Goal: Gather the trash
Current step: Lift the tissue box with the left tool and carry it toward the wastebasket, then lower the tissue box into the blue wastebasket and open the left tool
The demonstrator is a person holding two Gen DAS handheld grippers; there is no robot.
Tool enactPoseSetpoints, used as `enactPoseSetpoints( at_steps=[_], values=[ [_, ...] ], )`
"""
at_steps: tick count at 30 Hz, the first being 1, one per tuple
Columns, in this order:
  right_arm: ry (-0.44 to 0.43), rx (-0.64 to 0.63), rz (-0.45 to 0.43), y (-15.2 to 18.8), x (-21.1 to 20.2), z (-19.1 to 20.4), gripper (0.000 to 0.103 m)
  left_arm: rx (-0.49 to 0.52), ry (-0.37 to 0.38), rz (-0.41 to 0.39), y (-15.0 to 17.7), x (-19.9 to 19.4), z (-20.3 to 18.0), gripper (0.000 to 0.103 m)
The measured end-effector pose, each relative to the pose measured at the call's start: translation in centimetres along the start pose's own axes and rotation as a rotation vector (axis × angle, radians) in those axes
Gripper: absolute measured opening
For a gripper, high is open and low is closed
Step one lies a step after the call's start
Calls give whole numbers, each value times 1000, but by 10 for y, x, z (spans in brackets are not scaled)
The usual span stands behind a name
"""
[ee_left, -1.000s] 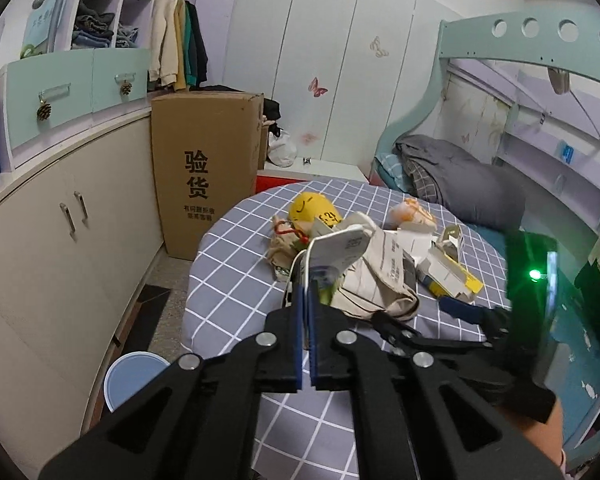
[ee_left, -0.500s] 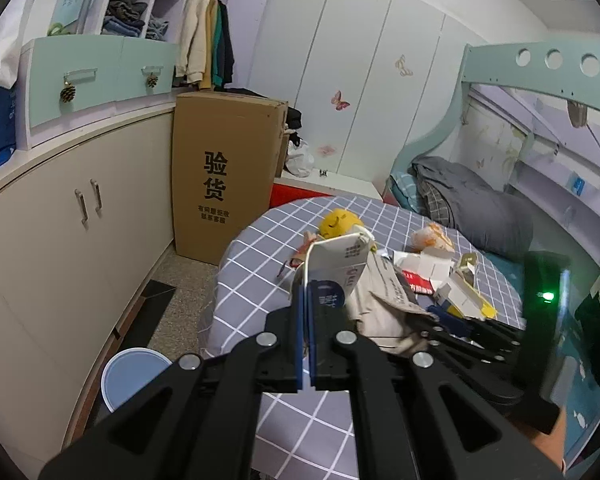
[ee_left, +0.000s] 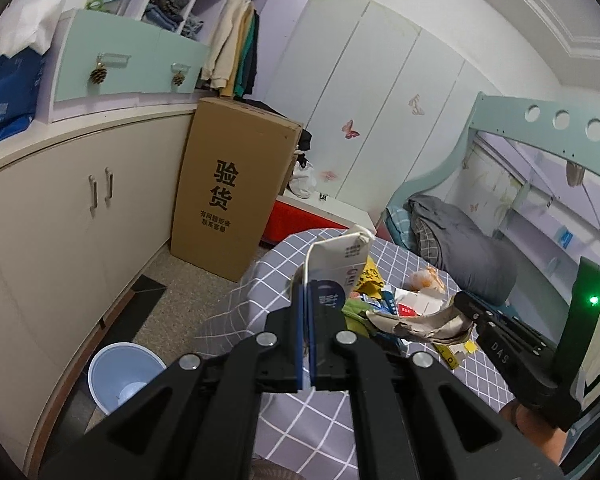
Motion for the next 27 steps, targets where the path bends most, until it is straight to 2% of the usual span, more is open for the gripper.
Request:
enactPoseSetpoints(
  at_steps=[9,14,18,23,27],
  values=[
    [12,-31,-57,-23,-15,18,5,-15,15,7,-6,5,10,2],
    [-21,-75,-73,-36,-14,45,5,-48,17,-2,-15,3,25,2],
    [-80,-118,-85,-50,-7,80,5,-78,-11,-15,-23,0,48,2],
    [-188,-170,-75,-62,18,136,5,-111,-92,-45,-32,-5,92,2],
    [-284,-187,-14,-55,60,180,5,-149,-229,-35,-31,7,145,2]
  ],
)
Point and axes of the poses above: each gripper's, at about its wrist camera, not at the fingertips, and x roughly the way its jaws point, z to its left, y to its underside, the point moved 9 cm from there along x, roughly the way its jaws point, and after that the axes turned 14 degrees about -y, right-handed, at the moved point
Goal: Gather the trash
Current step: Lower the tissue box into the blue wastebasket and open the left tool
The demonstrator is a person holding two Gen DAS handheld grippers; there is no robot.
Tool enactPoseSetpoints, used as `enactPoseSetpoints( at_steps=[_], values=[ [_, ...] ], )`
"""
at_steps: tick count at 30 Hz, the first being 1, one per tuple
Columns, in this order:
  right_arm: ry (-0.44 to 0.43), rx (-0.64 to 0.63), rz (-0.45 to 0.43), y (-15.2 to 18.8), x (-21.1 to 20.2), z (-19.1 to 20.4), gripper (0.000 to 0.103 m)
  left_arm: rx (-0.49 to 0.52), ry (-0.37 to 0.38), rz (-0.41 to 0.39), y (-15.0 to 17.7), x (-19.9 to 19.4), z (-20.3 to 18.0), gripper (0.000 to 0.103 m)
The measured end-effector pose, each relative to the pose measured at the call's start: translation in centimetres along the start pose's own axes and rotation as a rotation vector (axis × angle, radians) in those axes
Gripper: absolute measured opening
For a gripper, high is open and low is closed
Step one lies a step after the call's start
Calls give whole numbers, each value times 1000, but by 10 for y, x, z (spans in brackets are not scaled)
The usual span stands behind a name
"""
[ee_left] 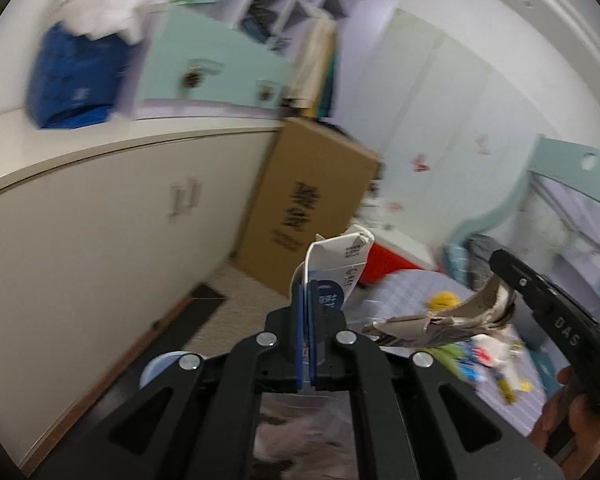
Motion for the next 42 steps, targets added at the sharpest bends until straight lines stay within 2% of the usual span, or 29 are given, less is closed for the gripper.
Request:
enactPoseSetpoints(
  at_steps=[5,7,10,12,13,14,15,20,22,28,34,42],
  values=[
    [-114,12,101,25,78,38,5,-52,-149,49,5,42,60,2],
    [-152,25,144,37,111,50,5,-58,-194,69,7,59,77,2],
    [-207,37,198,60,160,66,7,-47,-303,95,14,86,108,2],
    [-244,51,246,81,194,76,14,-39,-360,115,22,103,125,2],
    [-234,50,271,91,208,79,31,-39,-369,129,25,111,130,2],
    [-218,51,292,99,216,79,62,-39,-373,147,29,119,135,2],
    [-210,58,307,106,223,79,66,-37,-378,181,37,130,140,2],
    [-210,153,362,137,232,73,67,-48,-349,264,62,150,146,2],
    [-183,163,373,144,232,66,71,-52,-331,290,68,157,145,2],
    [-136,171,401,163,227,53,76,-26,-298,312,79,162,129,2],
    [-114,179,387,164,222,44,77,-1,-284,316,83,168,114,2],
    [-91,195,306,148,208,31,79,24,-283,300,75,174,100,4]
  ],
)
Point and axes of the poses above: each gripper's, at about its wrist camera, not at the fingertips, and x roughly the way its jaws point, z to its left, y to its underside, the point moved 9 cm from there along x, roughly the way its jaws point, and after that the axes turned 14 degrees about -y, right-handed, at the moved point
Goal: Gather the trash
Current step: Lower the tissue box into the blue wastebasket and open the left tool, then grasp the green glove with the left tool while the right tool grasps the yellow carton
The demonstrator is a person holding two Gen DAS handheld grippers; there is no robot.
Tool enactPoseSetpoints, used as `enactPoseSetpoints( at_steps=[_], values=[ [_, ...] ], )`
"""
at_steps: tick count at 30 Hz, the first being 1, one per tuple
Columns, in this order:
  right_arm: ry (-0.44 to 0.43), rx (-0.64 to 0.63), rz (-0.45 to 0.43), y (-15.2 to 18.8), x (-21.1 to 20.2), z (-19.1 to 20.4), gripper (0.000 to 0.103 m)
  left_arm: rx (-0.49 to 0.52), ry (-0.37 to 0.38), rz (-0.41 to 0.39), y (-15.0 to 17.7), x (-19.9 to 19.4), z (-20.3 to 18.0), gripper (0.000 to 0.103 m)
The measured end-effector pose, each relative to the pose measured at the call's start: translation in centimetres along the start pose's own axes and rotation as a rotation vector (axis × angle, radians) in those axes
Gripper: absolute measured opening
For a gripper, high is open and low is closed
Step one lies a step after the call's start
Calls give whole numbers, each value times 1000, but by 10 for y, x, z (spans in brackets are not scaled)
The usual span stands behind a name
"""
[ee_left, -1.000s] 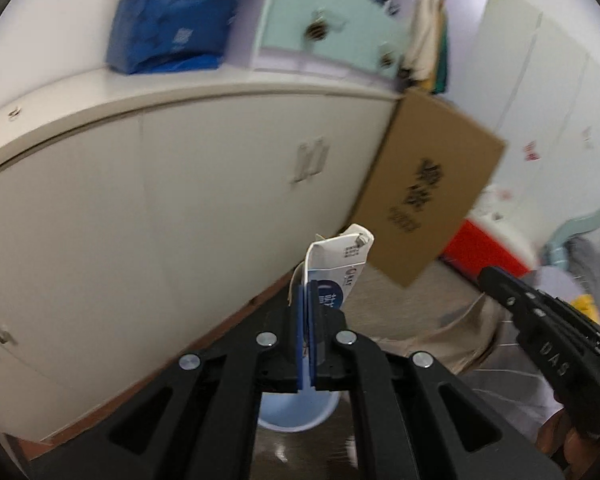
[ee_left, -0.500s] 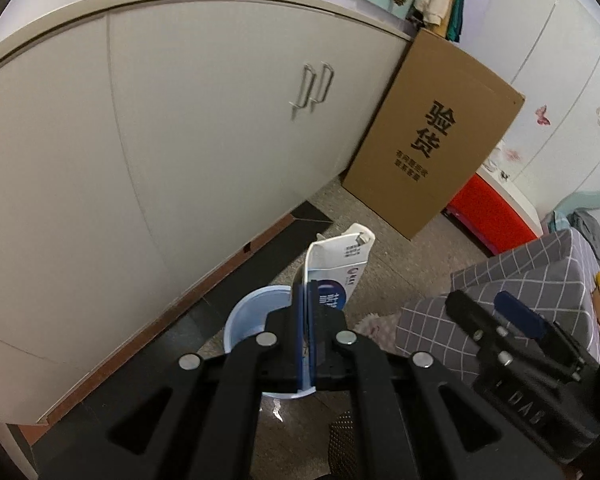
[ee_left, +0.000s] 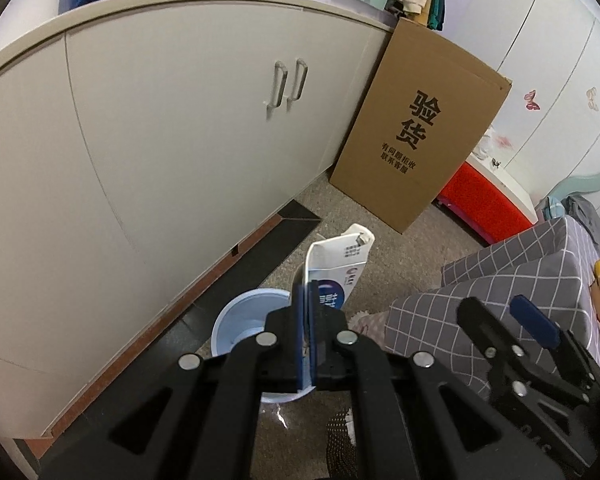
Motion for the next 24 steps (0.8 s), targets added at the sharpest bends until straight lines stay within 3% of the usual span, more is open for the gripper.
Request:
enactPoseSetpoints(
  at_steps=[2,3,4,5,16,24],
  values=[
    [2,9,-18,-3,-4,-3,80,16,-29,-28,-4,1,-1,8],
    [6,12,-21,-4,-5,-4,80,22,-44,-28,-5,3,-1,26],
    [14,16,-23,-4,-6,-5,81,25,-54,-23,-5,4,0,60],
    [22,20,-26,-4,-7,-7,81,12,-55,-24,-5,3,3,71],
    [2,30,-43,-4,-31,-1,81,-24,-9,-47,-4,-31,3,73],
    [-19,59,-104,-5,-74,0,82,-43,16,-94,0,-74,-1,75]
  ],
)
Point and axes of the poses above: each gripper's, at about its wrist camera, not at the fingertips, and x roughly the way its jaws point, z to its left, y to its underside, the point moved 9 cm from there along x, roughly the way its jaws point, and after that the axes turned 14 degrees about -y, right-handed, at the moved point
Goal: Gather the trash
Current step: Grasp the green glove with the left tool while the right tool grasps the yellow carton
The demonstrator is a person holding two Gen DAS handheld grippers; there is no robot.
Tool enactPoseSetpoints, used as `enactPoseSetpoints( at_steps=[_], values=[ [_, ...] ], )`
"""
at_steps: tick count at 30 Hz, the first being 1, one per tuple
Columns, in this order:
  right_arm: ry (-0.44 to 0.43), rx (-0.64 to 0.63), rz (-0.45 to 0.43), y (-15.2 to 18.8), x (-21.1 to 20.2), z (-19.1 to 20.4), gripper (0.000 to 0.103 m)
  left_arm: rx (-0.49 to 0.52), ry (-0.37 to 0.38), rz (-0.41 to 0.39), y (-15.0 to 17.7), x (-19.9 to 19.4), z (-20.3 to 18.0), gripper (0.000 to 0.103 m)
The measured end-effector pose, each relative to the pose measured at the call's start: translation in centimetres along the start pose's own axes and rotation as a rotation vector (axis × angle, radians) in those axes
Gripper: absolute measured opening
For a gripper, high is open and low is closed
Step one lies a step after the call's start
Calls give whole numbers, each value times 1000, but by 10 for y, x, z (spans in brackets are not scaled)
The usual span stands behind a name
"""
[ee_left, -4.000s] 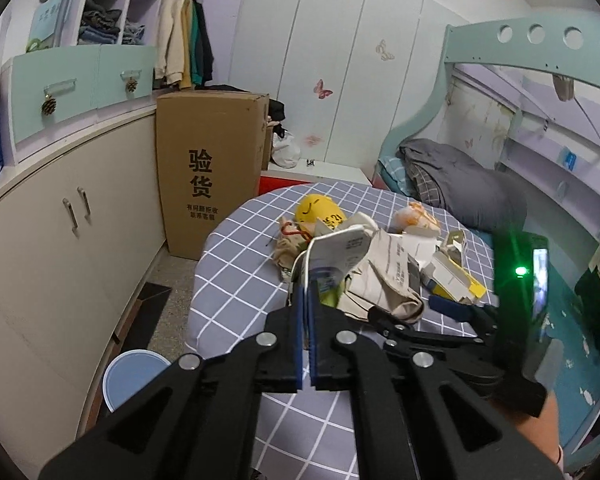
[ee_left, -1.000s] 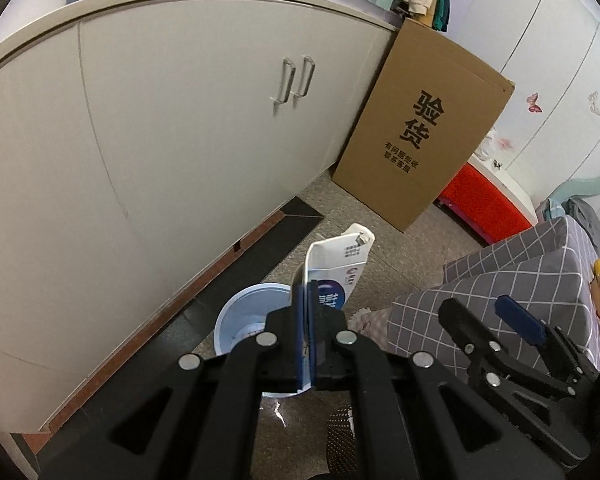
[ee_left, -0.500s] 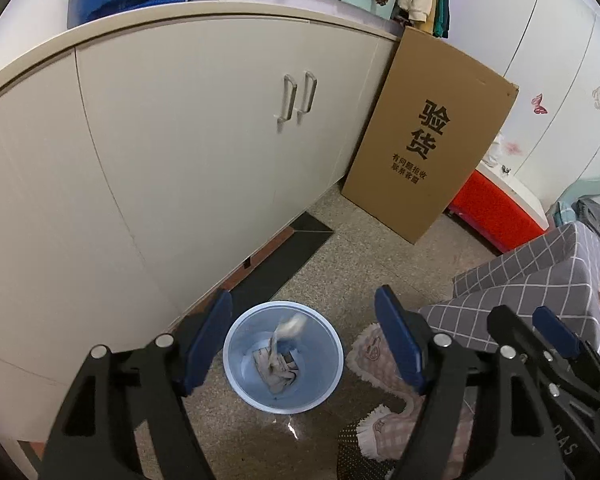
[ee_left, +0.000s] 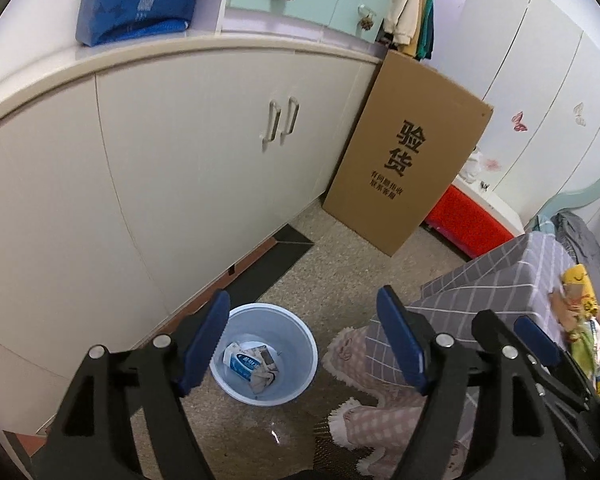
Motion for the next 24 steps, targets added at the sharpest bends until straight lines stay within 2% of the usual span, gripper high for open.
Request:
enactPoseSetpoints(
  at_steps=[7,12,18,24],
  values=[
    [-10,35,-89,-10,-63,-10,84,22,55,-70,-2,-56,-28,77],
    [32,57,-166,-14,-121,-34,85,82,152,-90,10,-96,-79,79],
    [139,135,-236,-8,-185,-98,86,162,293,-7,42,-115,-157,80],
    [261,212,-291,9,-244,-165,87,267,335,42,77,-121,-234,80]
  ],
)
Point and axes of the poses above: each gripper's, at about its wrist camera, not at the fingertips, and x roughly the way its jaws point, z to its left, y to its underside, the point moved 9 cm from there along x, roughly the way its jaws point, and after that the axes turned 14 degrees about -y, right-handed, at the moved point
